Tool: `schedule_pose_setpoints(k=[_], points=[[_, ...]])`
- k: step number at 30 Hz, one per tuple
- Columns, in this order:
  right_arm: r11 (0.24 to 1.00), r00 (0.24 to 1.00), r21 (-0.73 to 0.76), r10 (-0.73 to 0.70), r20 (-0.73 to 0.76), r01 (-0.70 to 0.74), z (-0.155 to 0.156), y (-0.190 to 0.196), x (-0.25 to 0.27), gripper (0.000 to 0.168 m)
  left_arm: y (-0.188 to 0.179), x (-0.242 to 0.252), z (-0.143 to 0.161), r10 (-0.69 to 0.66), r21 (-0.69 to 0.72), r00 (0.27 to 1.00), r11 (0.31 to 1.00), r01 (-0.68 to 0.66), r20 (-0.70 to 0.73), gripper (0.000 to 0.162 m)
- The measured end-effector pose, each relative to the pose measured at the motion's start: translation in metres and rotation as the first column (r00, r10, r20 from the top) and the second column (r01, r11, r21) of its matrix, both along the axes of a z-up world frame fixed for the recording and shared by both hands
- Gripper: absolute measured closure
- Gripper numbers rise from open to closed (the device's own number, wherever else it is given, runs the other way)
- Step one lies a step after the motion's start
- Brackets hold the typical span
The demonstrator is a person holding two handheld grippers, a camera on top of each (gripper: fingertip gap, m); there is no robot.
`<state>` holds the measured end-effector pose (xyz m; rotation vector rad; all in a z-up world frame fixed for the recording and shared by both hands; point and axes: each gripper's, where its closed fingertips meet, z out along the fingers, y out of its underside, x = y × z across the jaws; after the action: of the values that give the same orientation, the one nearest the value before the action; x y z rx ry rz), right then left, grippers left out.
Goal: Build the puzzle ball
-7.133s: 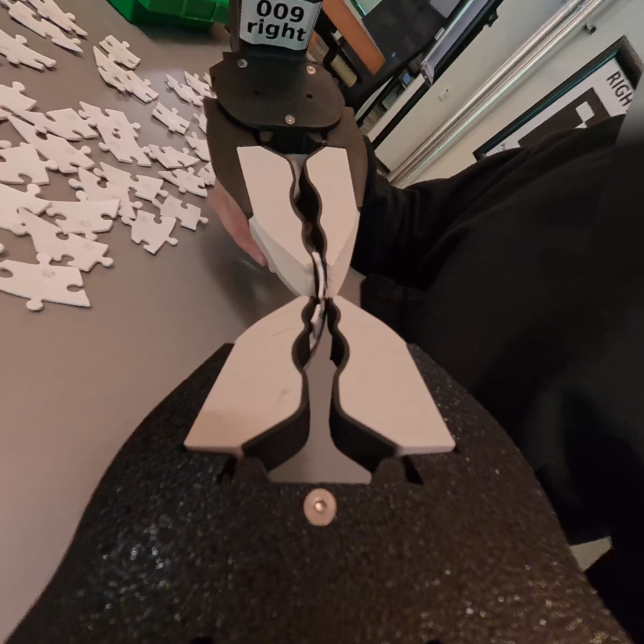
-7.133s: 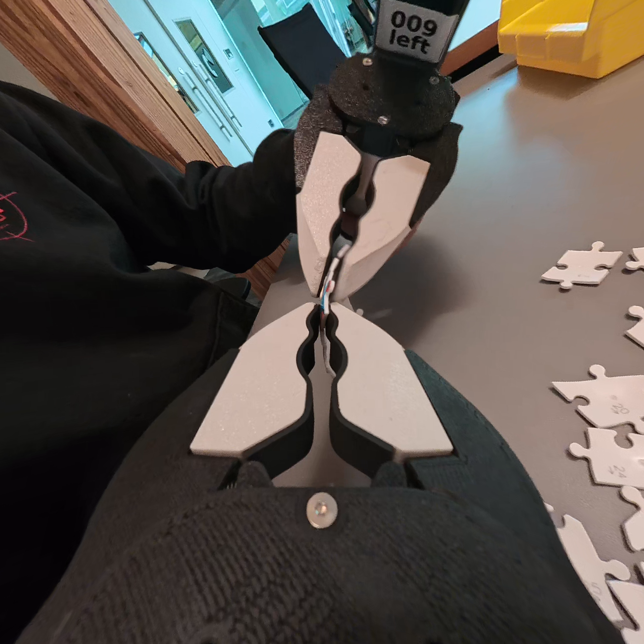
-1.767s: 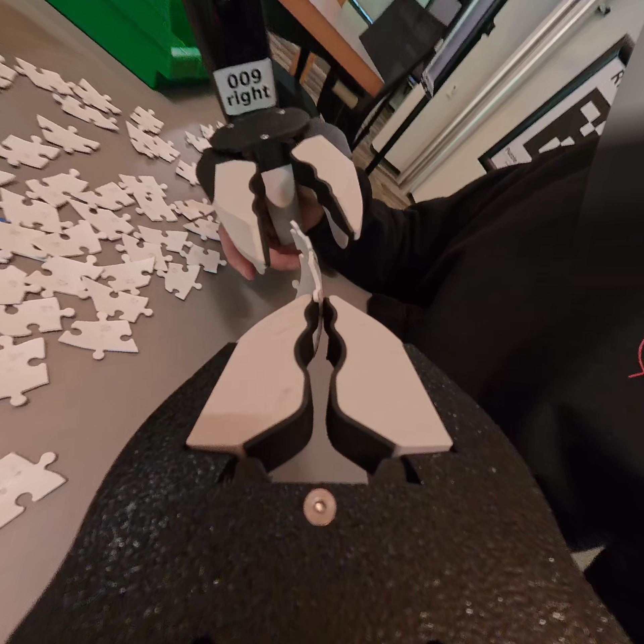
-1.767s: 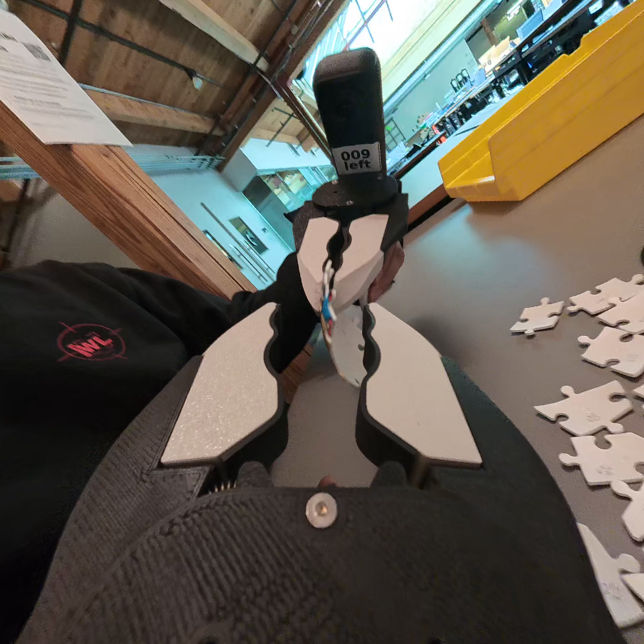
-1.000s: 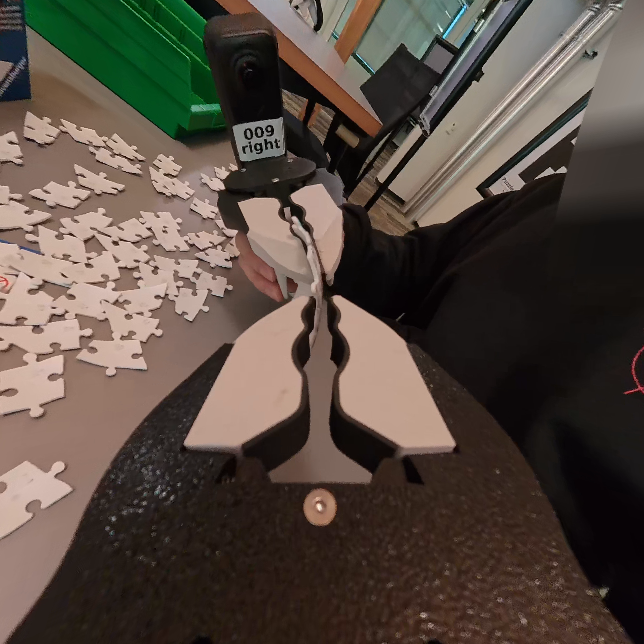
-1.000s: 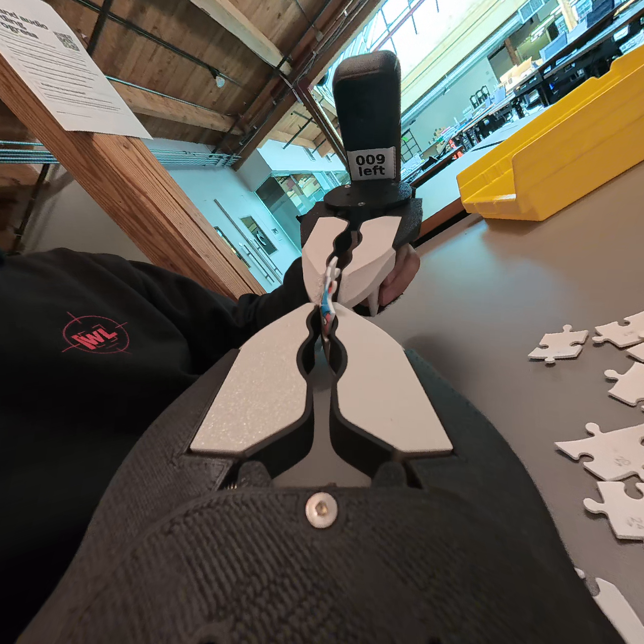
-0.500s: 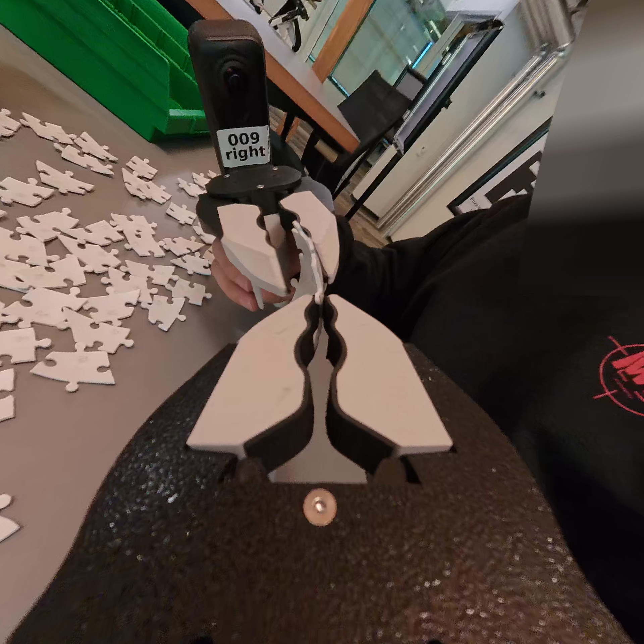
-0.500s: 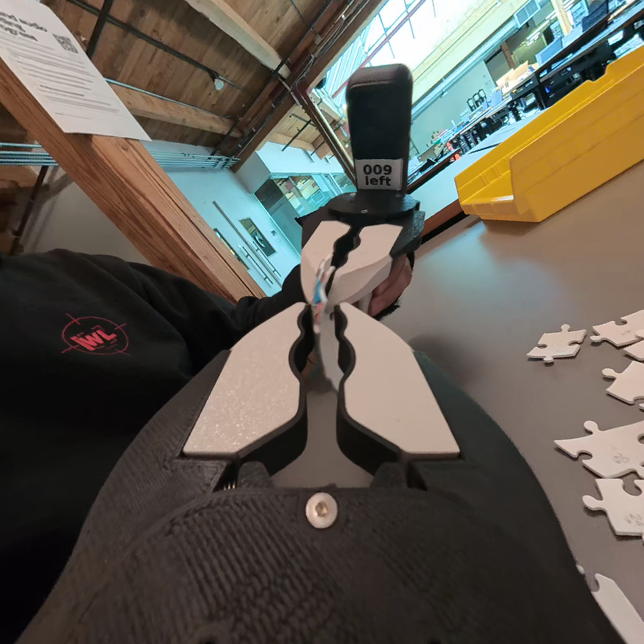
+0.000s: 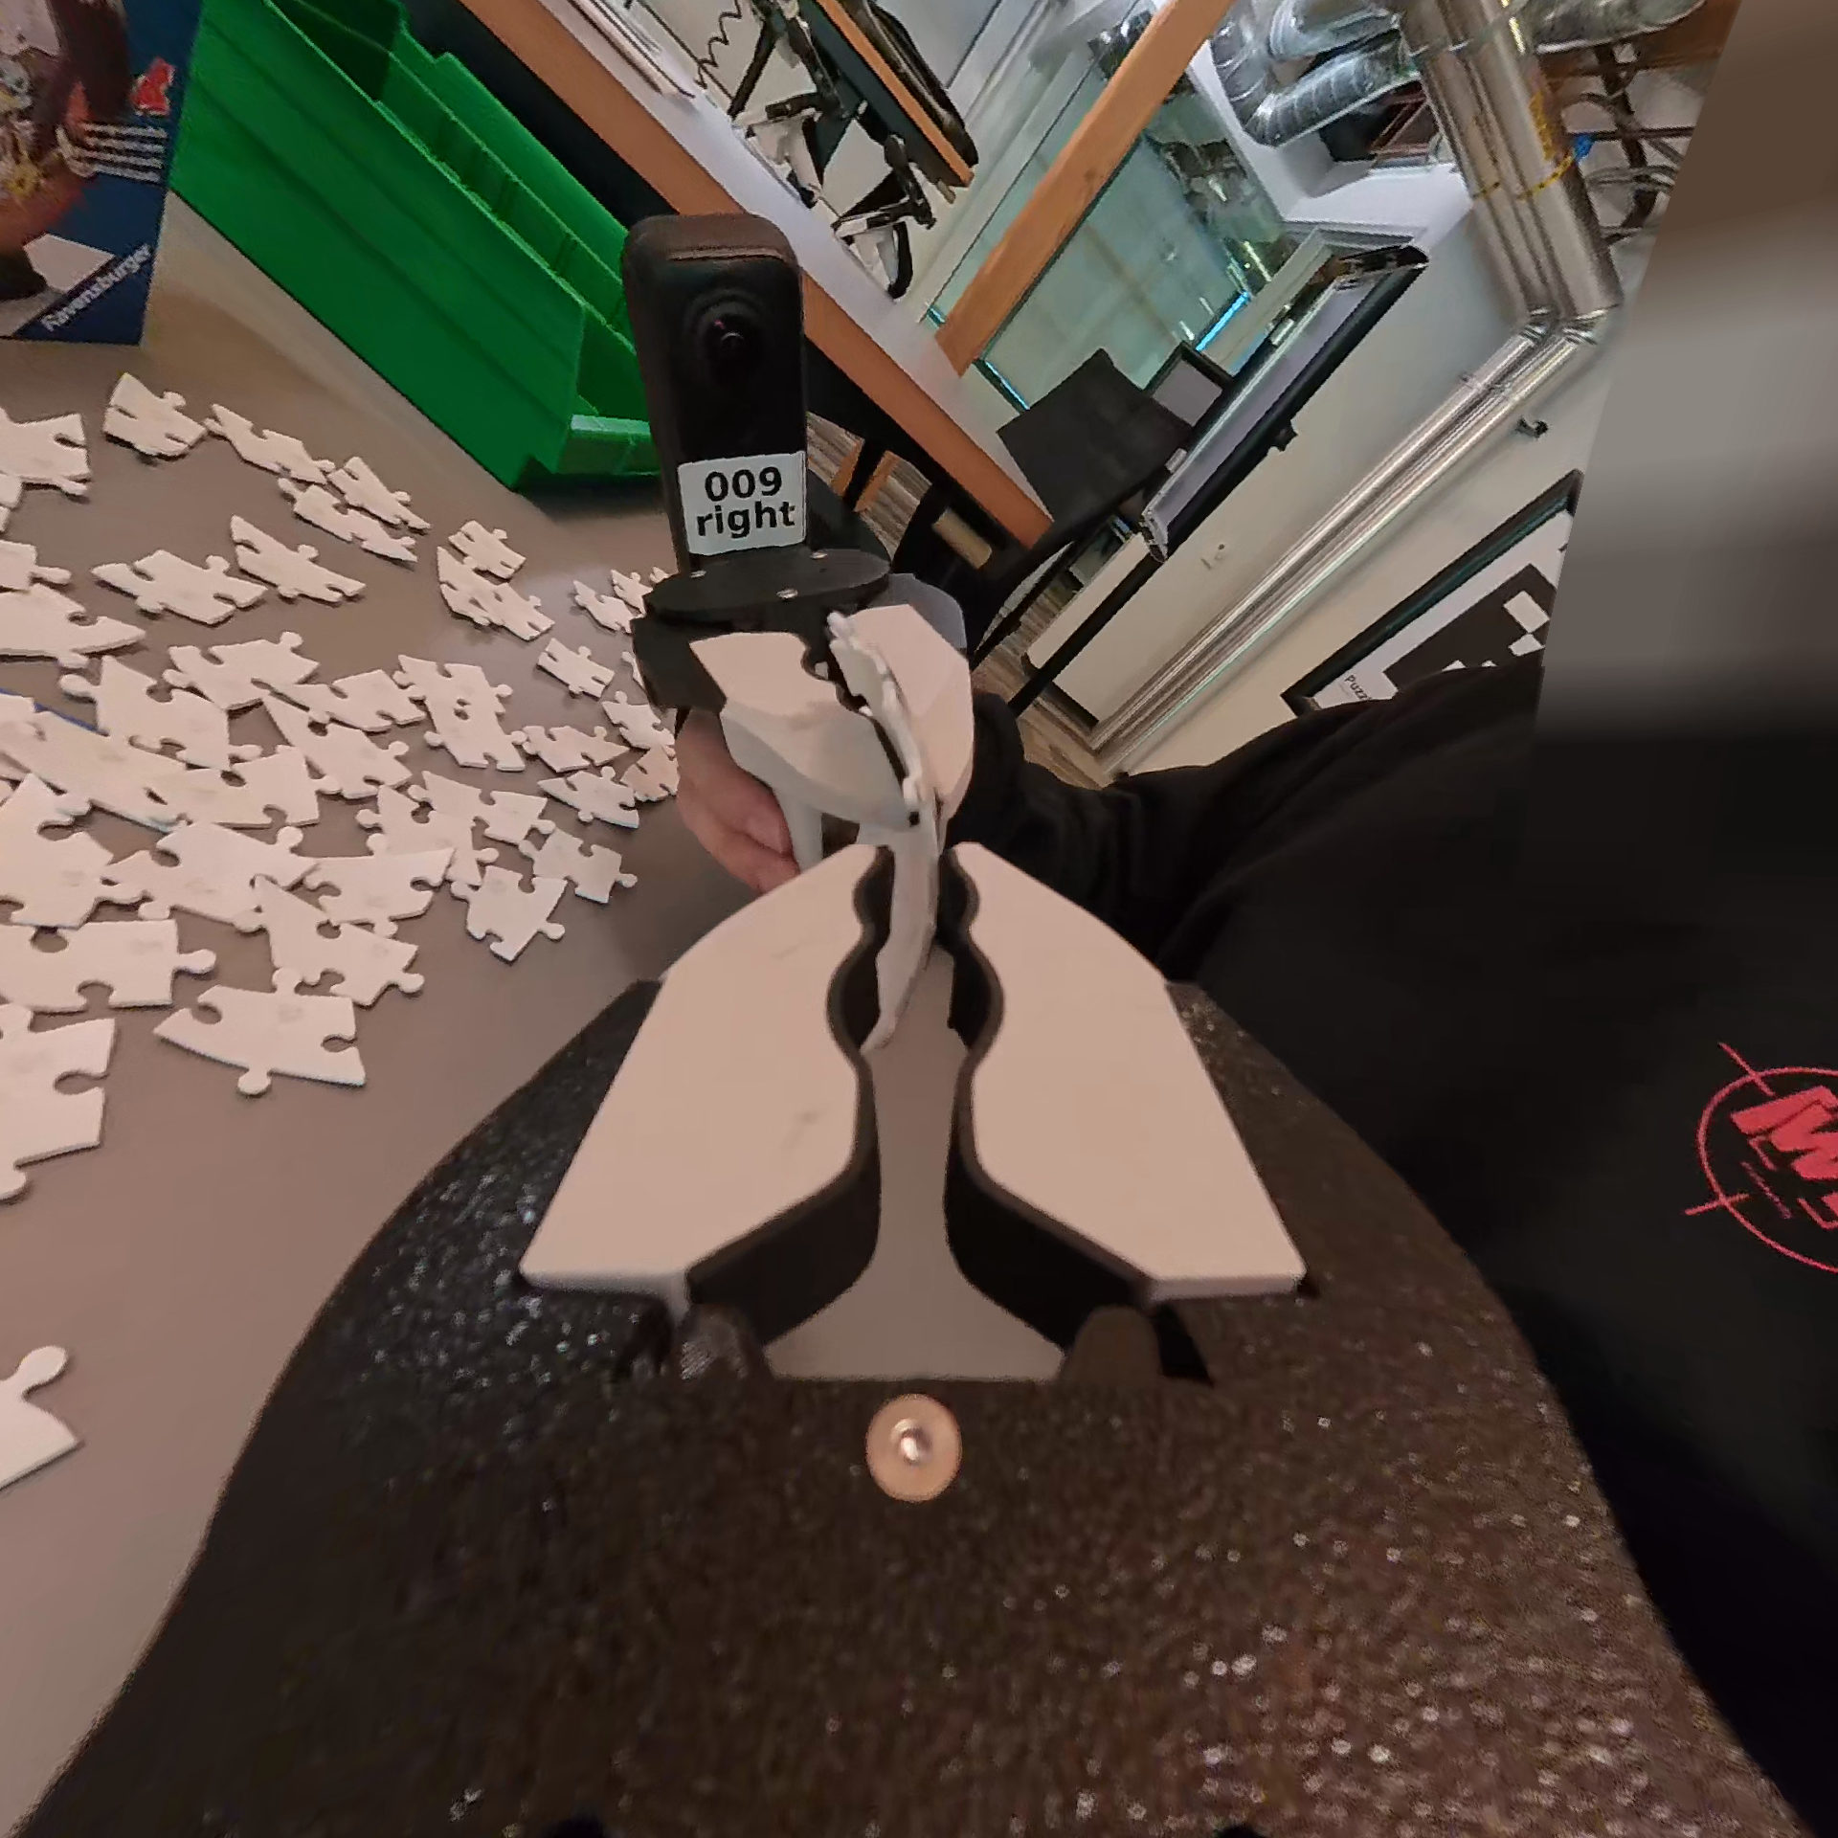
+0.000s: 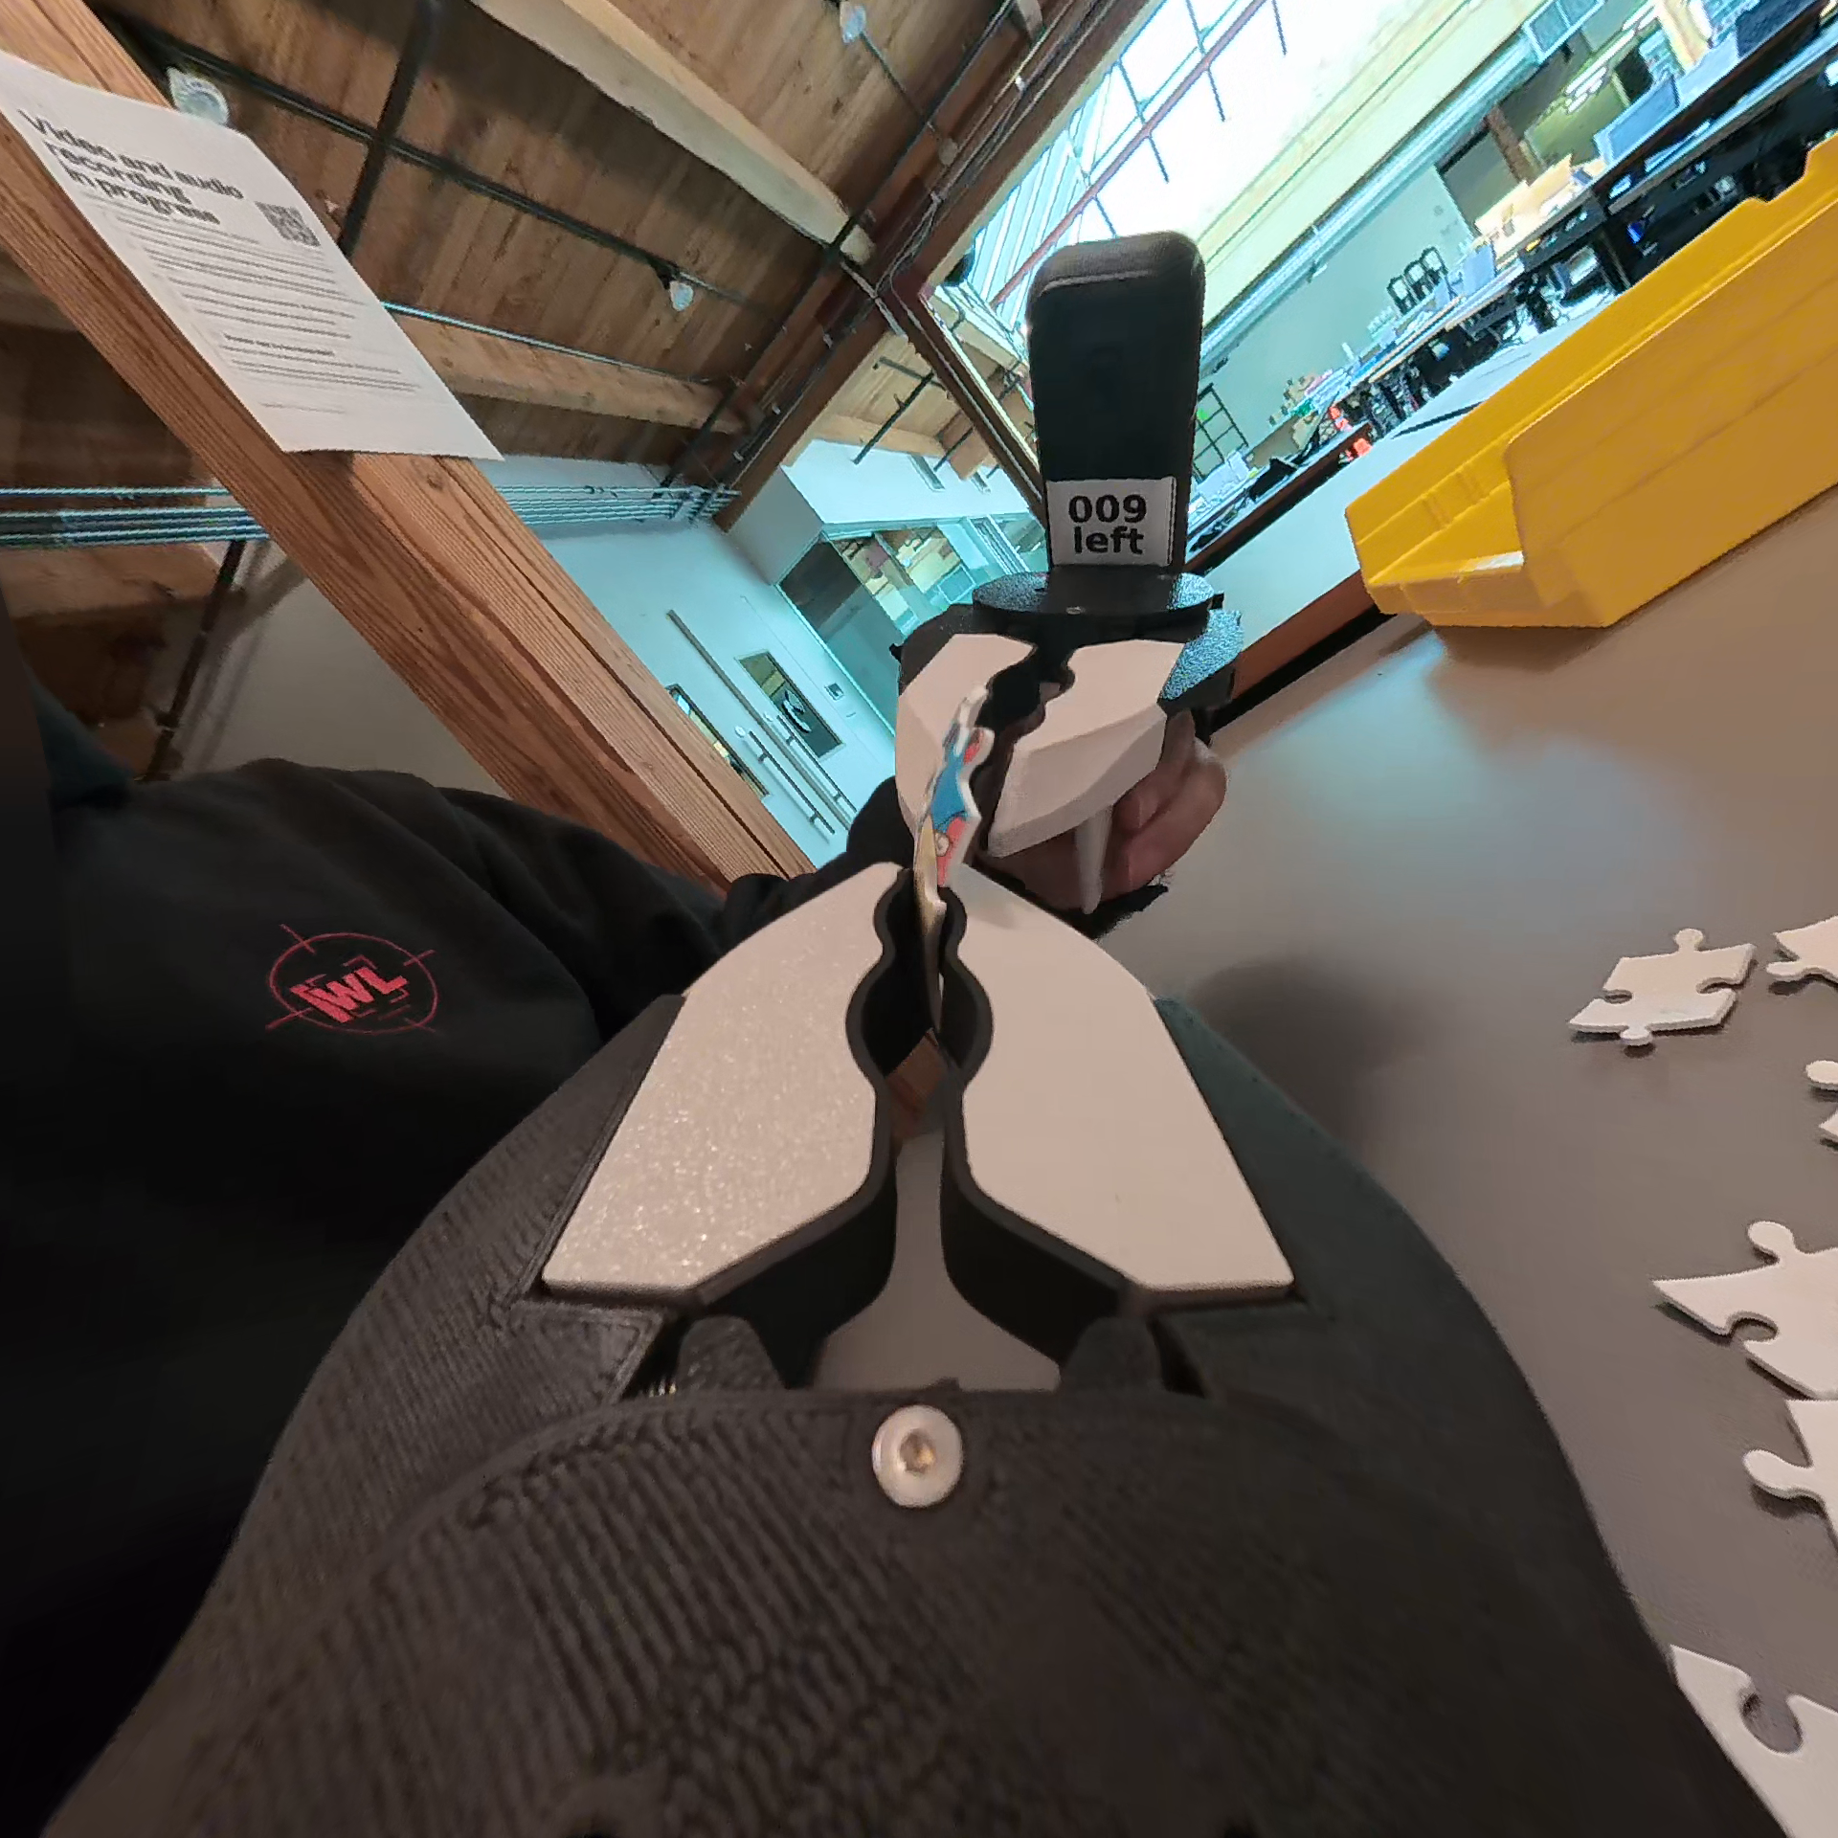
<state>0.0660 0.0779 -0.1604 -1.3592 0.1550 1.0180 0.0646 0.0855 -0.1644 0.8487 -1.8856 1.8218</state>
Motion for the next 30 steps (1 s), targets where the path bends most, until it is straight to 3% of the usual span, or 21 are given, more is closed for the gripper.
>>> schedule_pose_setpoints(k=[13, 16, 18, 26, 29, 30], points=[[1.000, 1.000, -0.008, 0.009, 0.010, -0.009, -0.003, 0.001, -0.003, 0.164, -0.002, -0.002, 0.000, -0.031, -0.066, 0.999, 0.997, 0.028, -0.042, 0.161], [0.999, 0.999, -0.019, -0.042, 0.034, 0.042, -0.005, 0.004, 0.002, 0.149, -0.003, -0.002, -0.005, -0.021, -0.040, 0.999, 0.999, 0.020, -0.033, 0.161], [0.999, 0.998, -0.003, -0.044, 0.049, 0.045, -0.004, 0.003, 0.001, 0.165, -0.003, -0.001, -0.004, -0.012, -0.050, 1.000, 0.999, 0.011, -0.028, 0.161], [0.999, 0.999, -0.032, -0.024, 0.042, 0.025, -0.005, 0.003, 0.002, 0.165, -0.003, 0.002, -0.005, 0.014, -0.088, 1.000, 0.996, -0.014, 0.005, 0.161], [0.999, 0.999, -0.038, -0.022, 0.039, 0.023, -0.006, 0.003, 0.002, 0.166, -0.002, 0.003, -0.016, 0.030, -0.009, 0.999, 1.000, -0.030, 0.029, 0.144], [0.999, 0.999, -0.042, -0.023, 0.042, 0.025, -0.007, 0.004, 0.002, 0.166, -0.002, 0.001, -0.015, 0.023, -0.004, 0.999, 1.000, -0.022, 0.047, 0.147]])
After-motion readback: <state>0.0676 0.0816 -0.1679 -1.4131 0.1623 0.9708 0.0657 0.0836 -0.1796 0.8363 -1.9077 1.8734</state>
